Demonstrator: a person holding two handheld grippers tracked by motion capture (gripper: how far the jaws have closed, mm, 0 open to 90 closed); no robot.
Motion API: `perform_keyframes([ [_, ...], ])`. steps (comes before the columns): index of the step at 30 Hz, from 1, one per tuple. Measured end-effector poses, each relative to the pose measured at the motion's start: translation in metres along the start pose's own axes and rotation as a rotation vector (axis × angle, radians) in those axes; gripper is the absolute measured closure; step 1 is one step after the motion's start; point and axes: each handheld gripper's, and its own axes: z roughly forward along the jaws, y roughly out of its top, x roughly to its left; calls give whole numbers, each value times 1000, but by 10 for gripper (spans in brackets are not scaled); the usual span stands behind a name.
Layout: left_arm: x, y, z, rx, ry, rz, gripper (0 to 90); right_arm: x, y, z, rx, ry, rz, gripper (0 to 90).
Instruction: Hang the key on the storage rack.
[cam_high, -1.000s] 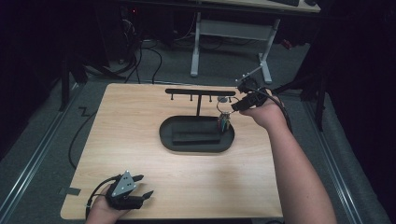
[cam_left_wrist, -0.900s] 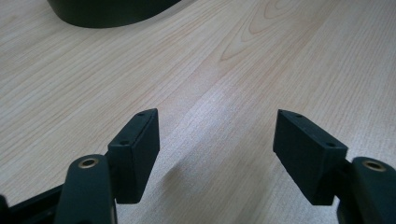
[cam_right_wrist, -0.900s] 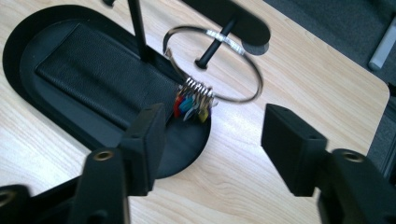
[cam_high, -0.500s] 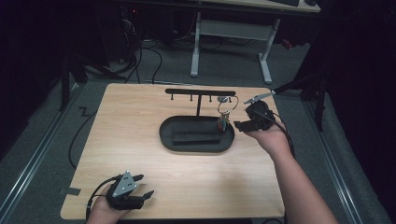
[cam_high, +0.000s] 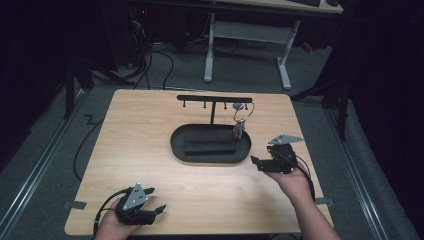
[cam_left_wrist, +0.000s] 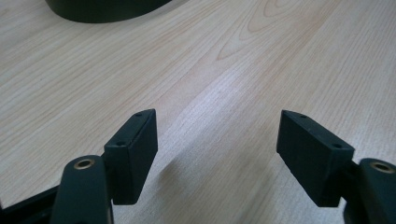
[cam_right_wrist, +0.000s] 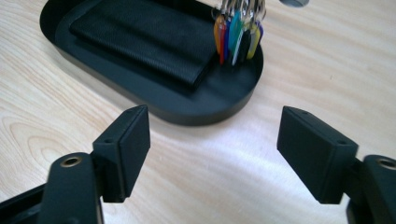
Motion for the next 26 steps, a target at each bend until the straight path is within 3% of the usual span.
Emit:
perform_keyframes([
  [4, -1, 1, -1, -8, 6, 8, 296, 6, -38, 2, -56, -9, -30, 255],
  [8, 1, 1, -1, -5, -14, -29, 303, 13, -89, -1, -141, 9, 32, 240],
  [10, 1, 2, -2, -10, -6, -33, 303, 14, -114, -7, -201, 67, 90, 246],
  [11, 1, 2, -2, -16, -2, -34, 303, 14, -115, -16, -193, 81, 79, 235],
  [13, 0, 2, -2, -15, 1, -35, 303, 15, -119, -27, -239, 10, 41, 252],
  [14, 0, 2, -2, -12, 3, -34, 303, 15, -123, -28, -241, -10, 47, 254],
  [17, 1, 2, -2, -15, 15, -45, 303, 11, -130, -17, -177, 10, 59, 239],
  [22, 2, 2, -3, -13, 22, -53, 303, 9, -128, -15, -199, 15, 83, 232],
  [26, 1, 2, -7, -13, 29, -43, 303, 12, -128, -14, -183, 17, 79, 232],
])
